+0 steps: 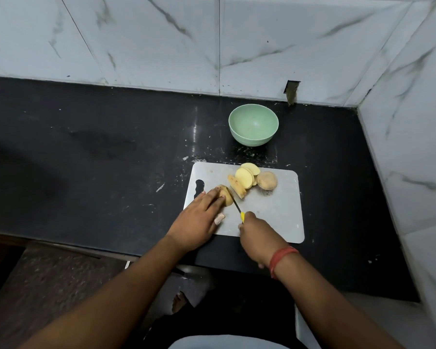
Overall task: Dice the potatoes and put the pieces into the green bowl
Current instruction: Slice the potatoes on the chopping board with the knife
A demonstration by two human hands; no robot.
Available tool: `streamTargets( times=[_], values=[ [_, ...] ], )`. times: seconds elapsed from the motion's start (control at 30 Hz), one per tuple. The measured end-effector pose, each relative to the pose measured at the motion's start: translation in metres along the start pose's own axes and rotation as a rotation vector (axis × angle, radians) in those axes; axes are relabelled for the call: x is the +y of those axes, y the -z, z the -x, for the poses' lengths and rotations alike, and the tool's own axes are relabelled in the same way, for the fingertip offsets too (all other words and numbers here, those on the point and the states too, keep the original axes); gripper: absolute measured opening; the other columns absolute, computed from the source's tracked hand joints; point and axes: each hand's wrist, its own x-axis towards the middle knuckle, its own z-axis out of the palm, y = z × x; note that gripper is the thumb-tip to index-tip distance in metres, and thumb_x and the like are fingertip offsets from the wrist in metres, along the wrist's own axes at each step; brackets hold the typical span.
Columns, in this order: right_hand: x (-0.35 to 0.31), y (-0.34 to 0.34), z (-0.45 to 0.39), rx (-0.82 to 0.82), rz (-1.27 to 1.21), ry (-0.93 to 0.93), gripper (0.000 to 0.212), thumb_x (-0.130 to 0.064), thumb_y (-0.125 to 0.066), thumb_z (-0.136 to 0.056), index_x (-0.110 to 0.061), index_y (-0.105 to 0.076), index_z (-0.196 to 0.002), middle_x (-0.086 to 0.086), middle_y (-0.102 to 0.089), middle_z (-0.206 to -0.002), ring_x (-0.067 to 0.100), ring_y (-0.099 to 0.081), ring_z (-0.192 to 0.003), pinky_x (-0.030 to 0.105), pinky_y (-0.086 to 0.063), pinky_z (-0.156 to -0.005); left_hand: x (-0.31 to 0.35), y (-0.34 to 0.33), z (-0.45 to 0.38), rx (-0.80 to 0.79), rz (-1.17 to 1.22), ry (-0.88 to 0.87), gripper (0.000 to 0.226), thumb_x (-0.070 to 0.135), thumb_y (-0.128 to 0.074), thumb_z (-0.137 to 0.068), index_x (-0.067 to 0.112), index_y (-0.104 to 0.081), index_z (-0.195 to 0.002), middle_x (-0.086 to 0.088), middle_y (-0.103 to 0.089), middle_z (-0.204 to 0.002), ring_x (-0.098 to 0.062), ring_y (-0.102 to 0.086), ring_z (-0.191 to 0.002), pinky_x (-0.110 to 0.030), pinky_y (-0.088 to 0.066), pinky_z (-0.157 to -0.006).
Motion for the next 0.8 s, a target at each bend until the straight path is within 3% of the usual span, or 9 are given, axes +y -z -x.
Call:
streamTargets(
  times=[0.2,0.37,0.7,0.8],
  values=[
    [-0.010,0.004,-0.020,-0.015,0.023,-0.007,0.009,-0.011,-0.038,-0.099,-0.008,-0.039,-0.108,0.006,-0.046,-0.080,0.022,-0.049,-0.056,0.028,-0.038,-0.037,0.001,0.002,0.001,0.003,-0.010,-0.016,0.055,0.042,-0.037,-0.106,0.008,-0.047,-0.149,-0.013,-0.040,-0.156,-0.030,-0.040,-0.142,-0.041,-0.026,-0.123],
    [-0.011,0.004,-0.028,-0.039,0.090,-0.006,0.023,-0.010,-0.039,-0.097,-0.006,-0.041,-0.120,0.015,-0.056,-0.098,0.020,-0.049,-0.063,0.030,-0.035,-0.040,0.001,0.004,-0.001,0.009,-0.030,-0.034,0.054,0.041,-0.039,-0.106,0.006,-0.051,-0.145,-0.015,-0.046,-0.152,-0.030,-0.041,-0.142,-0.042,-0.027,-0.123],
    [-0.024,0.010,-0.039,-0.115,0.233,-0.023,0.044,-0.005,-0.043,-0.096,-0.001,-0.030,-0.138,0.011,-0.054,-0.091,0.015,-0.044,-0.060,0.027,-0.030,-0.044,-0.005,0.005,-0.003,0.037,-0.060,-0.109,0.050,0.036,-0.051,-0.104,0.003,-0.054,-0.140,-0.016,-0.049,-0.147,-0.031,-0.045,-0.138,-0.045,-0.031,-0.120],
    [-0.030,0.010,-0.043,-0.122,0.256,-0.009,0.045,-0.008,-0.046,-0.097,0.001,-0.032,-0.139,0.011,-0.060,-0.095,0.020,-0.053,-0.068,0.025,-0.027,-0.046,-0.004,0.004,-0.002,0.050,-0.096,-0.104,0.051,0.039,-0.049,-0.104,0.003,-0.056,-0.140,-0.015,-0.051,-0.145,-0.031,-0.047,-0.136,-0.044,-0.030,-0.121]
  ],
)
